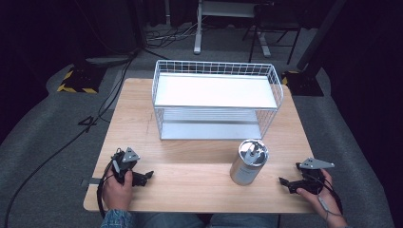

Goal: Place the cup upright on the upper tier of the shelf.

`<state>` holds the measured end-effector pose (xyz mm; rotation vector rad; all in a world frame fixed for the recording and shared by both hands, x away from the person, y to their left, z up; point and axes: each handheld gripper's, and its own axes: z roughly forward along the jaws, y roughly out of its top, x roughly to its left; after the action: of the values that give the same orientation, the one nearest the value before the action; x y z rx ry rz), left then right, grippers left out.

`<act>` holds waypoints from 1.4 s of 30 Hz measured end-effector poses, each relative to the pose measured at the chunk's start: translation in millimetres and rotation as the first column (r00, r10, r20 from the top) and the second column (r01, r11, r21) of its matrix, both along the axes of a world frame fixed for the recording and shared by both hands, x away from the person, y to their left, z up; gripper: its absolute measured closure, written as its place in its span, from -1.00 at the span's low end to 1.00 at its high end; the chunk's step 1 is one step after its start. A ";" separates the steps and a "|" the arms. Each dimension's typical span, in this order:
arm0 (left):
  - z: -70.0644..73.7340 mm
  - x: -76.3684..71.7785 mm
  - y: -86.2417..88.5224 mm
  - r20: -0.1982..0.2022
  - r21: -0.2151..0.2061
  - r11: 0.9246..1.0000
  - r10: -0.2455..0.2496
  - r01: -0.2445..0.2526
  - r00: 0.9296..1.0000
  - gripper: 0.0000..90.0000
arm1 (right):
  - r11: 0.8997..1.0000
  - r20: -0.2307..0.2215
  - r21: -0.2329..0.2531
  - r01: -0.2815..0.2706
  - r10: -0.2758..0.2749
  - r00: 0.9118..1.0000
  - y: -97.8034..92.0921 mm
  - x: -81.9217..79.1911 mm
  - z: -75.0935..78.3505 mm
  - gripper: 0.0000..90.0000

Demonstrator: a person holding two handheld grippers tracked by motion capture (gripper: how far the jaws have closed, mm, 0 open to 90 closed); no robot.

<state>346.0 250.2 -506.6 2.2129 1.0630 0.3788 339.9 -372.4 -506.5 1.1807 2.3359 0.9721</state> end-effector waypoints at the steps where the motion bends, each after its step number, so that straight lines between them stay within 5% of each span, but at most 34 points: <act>1: 0.0 0.0 0.0 0.000 0.000 1.000 0.000 0.000 1.000 -1.00 | 1.000 0.000 0.000 0.000 0.000 1.000 0.0 0.0 0.0 -1.00; 28: 0.1 1.3 0.1 0.006 0.003 1.000 -0.003 0.003 1.000 -1.00 | 1.000 -0.017 -0.013 -0.003 0.003 1.000 0.1 0.1 1.8 -1.00; 31: 0.0 1.9 0.0 0.011 0.005 1.000 -0.001 0.001 1.000 -1.00 | 0.999 -0.051 -0.038 -0.027 0.025 0.998 4.2 -0.5 7.3 -1.00; 34: 0.2 2.4 -0.1 0.007 0.005 1.000 -0.001 0.001 1.000 -1.00 | 0.998 -0.029 -0.049 -0.036 0.034 0.999 7.9 -3.2 16.1 -1.00; 42: 0.2 2.4 -0.1 0.008 0.006 1.000 -0.001 0.001 1.000 -1.00 | 0.998 0.045 0.028 -0.055 0.053 0.998 14.0 -15.3 53.8 -1.00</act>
<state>348.4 250.0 -506.4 2.2153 1.0580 0.3899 324.6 -358.4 -452.7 1.1004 2.3371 1.0433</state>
